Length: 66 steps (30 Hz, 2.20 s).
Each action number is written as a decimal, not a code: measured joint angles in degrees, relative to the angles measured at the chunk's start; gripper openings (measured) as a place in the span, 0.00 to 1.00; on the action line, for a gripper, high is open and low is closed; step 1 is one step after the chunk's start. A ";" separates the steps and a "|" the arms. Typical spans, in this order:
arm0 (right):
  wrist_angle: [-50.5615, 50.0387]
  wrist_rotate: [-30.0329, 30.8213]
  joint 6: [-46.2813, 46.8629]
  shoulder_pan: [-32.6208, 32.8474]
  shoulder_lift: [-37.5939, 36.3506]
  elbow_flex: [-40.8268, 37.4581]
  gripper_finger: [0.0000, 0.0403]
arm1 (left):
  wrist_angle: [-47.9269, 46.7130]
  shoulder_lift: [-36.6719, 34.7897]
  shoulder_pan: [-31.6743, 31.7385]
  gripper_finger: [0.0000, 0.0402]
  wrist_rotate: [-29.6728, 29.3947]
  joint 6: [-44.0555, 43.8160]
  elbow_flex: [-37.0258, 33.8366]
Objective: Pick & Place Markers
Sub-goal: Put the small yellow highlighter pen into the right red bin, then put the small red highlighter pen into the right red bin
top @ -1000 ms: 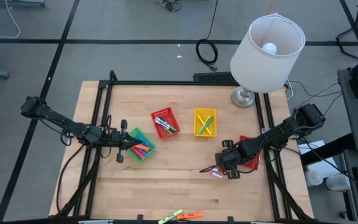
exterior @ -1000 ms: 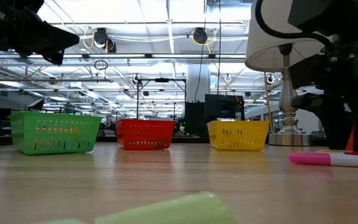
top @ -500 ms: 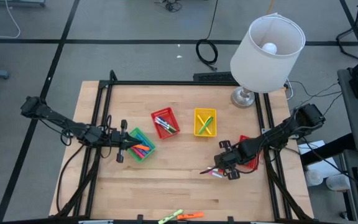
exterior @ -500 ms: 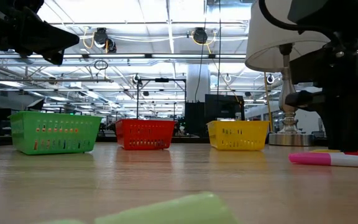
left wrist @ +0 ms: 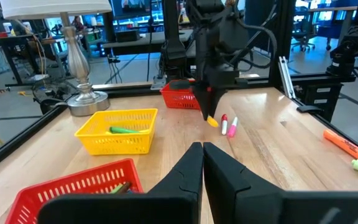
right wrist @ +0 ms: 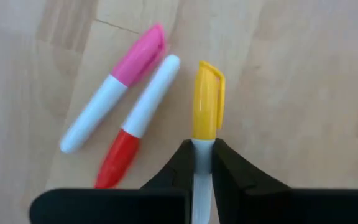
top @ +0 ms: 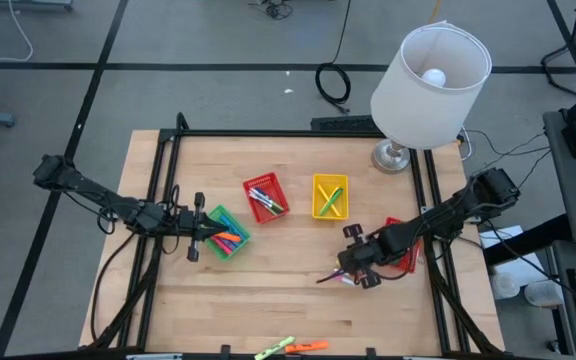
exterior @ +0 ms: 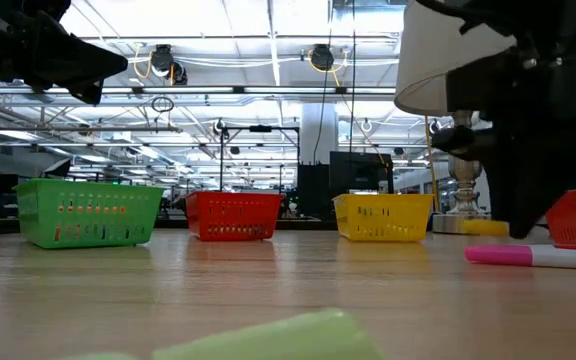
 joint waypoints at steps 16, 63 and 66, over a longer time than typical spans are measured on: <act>-52.07 4.27 4.57 3.79 -0.33 19.91 0.05 | -0.04 0.02 0.00 0.05 0.00 -0.17 0.00; -52.28 8.93 18.70 8.04 -10.35 18.22 0.26 | -0.07 0.02 0.00 0.05 0.00 -0.37 0.00; -42.56 13.63 17.40 8.04 -12.85 20.45 0.24 | -0.11 0.02 0.00 0.05 0.00 -0.37 0.00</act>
